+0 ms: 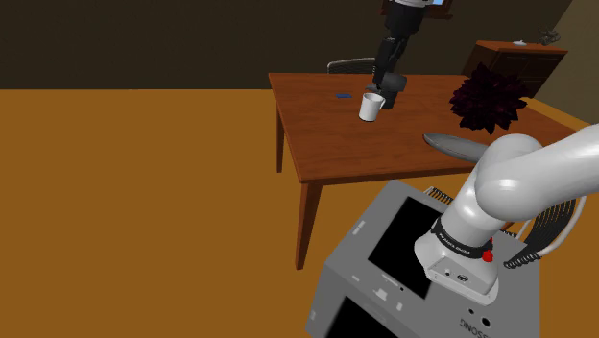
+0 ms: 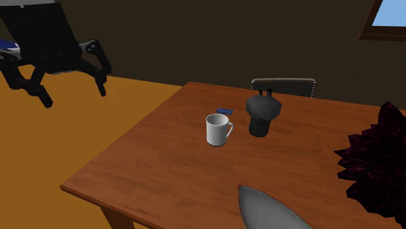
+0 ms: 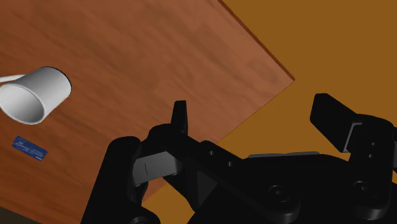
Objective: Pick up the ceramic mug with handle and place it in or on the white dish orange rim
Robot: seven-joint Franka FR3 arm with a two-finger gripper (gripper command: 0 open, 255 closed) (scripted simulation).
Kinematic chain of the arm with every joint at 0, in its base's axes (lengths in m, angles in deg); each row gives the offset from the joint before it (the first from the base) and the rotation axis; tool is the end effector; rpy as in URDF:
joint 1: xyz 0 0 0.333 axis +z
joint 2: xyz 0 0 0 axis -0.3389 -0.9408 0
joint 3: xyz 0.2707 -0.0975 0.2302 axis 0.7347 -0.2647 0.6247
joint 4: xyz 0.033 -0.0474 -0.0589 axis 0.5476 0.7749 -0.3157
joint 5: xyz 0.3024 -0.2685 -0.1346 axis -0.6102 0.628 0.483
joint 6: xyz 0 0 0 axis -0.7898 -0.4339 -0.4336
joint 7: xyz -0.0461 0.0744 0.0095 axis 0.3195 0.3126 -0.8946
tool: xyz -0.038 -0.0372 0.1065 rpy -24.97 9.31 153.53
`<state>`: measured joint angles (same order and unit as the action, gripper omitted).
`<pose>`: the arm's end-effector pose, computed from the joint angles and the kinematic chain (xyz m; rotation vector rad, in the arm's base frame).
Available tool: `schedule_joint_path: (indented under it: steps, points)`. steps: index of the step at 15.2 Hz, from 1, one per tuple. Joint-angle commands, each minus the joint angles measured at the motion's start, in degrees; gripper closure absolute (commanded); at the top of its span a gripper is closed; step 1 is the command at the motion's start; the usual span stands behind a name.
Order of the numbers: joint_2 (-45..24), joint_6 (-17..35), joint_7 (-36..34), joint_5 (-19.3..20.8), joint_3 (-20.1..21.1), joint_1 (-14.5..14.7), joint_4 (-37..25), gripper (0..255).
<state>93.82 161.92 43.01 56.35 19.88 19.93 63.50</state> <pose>0.3298 -0.0395 0.6103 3.0794 0.1440 0.1156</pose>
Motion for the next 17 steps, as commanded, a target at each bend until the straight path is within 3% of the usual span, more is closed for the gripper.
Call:
schedule_joint_path:
  steps: [1, 10, 17]
  points:
    - [0.0, 0.0, 0.0, 0.0, 0.0, 0.0, 0.0, 0]
    - [-11.1, 10.8, 8.3, 4.1, -9.2, -3.0, -0.2, 0]
    - [-22.8, 18.5, 15.3, 4.2, -16.1, -4.3, -4.1, 0]
